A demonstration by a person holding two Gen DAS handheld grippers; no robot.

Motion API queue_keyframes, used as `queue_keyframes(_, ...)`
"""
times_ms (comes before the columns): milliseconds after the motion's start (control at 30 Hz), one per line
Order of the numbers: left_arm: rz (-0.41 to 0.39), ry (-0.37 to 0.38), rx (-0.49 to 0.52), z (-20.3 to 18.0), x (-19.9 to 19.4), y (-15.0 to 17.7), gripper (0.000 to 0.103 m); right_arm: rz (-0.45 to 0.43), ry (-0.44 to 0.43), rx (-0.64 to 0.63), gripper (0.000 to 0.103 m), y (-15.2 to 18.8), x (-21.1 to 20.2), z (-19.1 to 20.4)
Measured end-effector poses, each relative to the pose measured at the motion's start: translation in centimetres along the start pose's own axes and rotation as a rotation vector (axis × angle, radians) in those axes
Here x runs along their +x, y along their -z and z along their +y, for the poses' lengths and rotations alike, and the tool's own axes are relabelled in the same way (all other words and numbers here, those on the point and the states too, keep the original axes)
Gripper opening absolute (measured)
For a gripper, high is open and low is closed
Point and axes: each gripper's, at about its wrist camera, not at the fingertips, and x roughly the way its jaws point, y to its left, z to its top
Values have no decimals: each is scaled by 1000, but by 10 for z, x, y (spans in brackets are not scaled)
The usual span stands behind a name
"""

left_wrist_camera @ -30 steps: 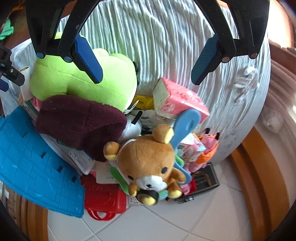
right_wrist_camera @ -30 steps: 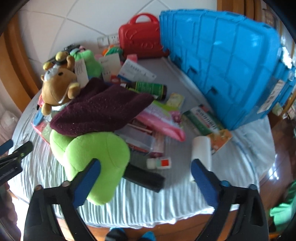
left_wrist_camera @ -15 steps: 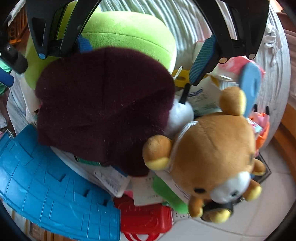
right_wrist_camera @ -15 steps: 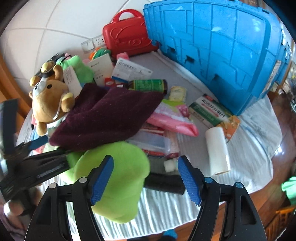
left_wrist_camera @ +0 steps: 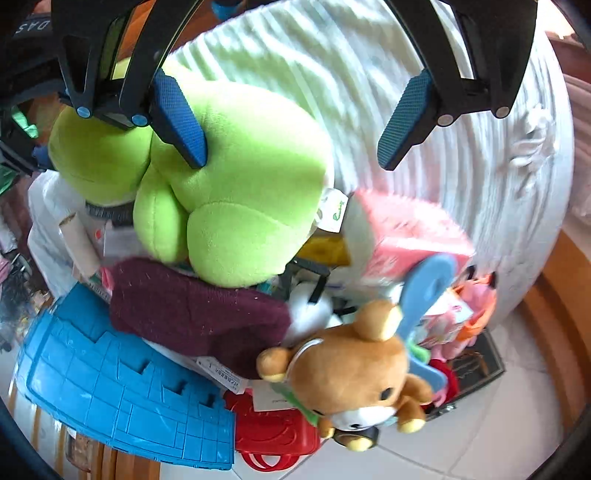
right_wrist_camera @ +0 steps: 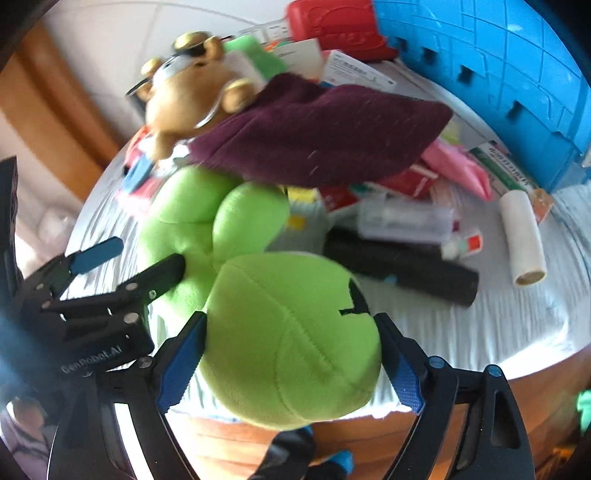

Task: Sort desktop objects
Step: 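Close both grippers on the lime-green plush frog, then lift the plush frog with both grippers and carry it over the blue crate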

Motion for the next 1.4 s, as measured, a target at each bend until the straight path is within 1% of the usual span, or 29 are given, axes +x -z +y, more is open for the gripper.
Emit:
queue_keyframes(67,-9,-27,4,3,-13,10,95,-14,-3,-48,83,11,-5,8)
queue_keyframes(133,-17,-47,-19,7,-28,13,95,-28,25,-124,81,19,-9,20)
queue_keyframes(233,-60,-39,-69,14,-46,8,95,-44,40,-205,78,35,-13,31)
queue_keyframes(300,-75,-47,-77,13,-49,0,95,-58,62,-262,78,46,-14,39)
queue_keyframes(333,-55,-62,-58,9,-42,-5,95,-63,65,-272,78,50,-13,42)
queue_keyframes(367,-22,-84,-42,8,-36,-2,95,-64,65,-274,78,53,-14,42)
queue_keyframes(400,29,-100,-29,7,-24,2,95,-63,62,-267,78,55,-14,42)
queue_keyframes(433,79,-99,-28,9,-11,7,95,-53,44,-244,79,57,-15,41)
queue_keyframes(467,98,-95,-33,12,-6,18,95,-43,25,-216,80,57,-17,39)
queue_keyframes(500,97,-90,-39,14,-6,25,95,-38,-2,-180,80,57,-20,35)
queue_keyframes(567,98,-50,-47,23,-9,34,95,-50,-29,-102,86,60,-32,28)
queue_keyframes(600,105,-34,-47,27,-9,36,95,-60,-25,-66,92,61,-36,25)
queue_keyframes(633,112,-19,-41,29,-8,37,95,-68,-6,-27,95,62,-38,23)
queue_keyframes(667,118,-4,-27,29,-8,38,95,-66,7,-1,96,63,-37,22)
queue_keyframes(767,132,13,21,32,-12,38,95,-14,5,46,96,63,-18,29)
queue_keyframes(800,145,29,41,33,-14,40,95,1,10,62,96,64,-12,31)
queue_keyframes(933,194,67,129,38,-15,53,95,20,-22,167,96,68,-3,27)
queue_keyframes(1033,207,89,145,36,-7,58,95,27,-13,190,97,70,-5,26)
queue_keyframes(1133,196,96,152,31,-3,58,96,26,-4,207,97,68,-8,30)
queue_keyframes(1200,194,108,157,29,-3,58,95,35,27,196,97,64,-4,35)
queue_keyframes(1233,196,115,164,27,-3,59,94,52,35,198,96,63,2,35)
queue_keyframes(1267,201,110,166,26,-2,61,87,70,27,211,94,64,9,34)
queue_keyframes(1300,213,135,161,27,1,64,82,88,23,233,86,64,16,31)
queue_keyframes(1333,216,177,156,25,0,67,69,97,37,238,80,65,18,29)
queue_keyframes(1367,193,168,157,23,-5,70,64,90,40,231,78,66,17,31)
queue_keyframes(1400,159,159,172,19,-10,71,61,70,52,210,73,65,11,35)
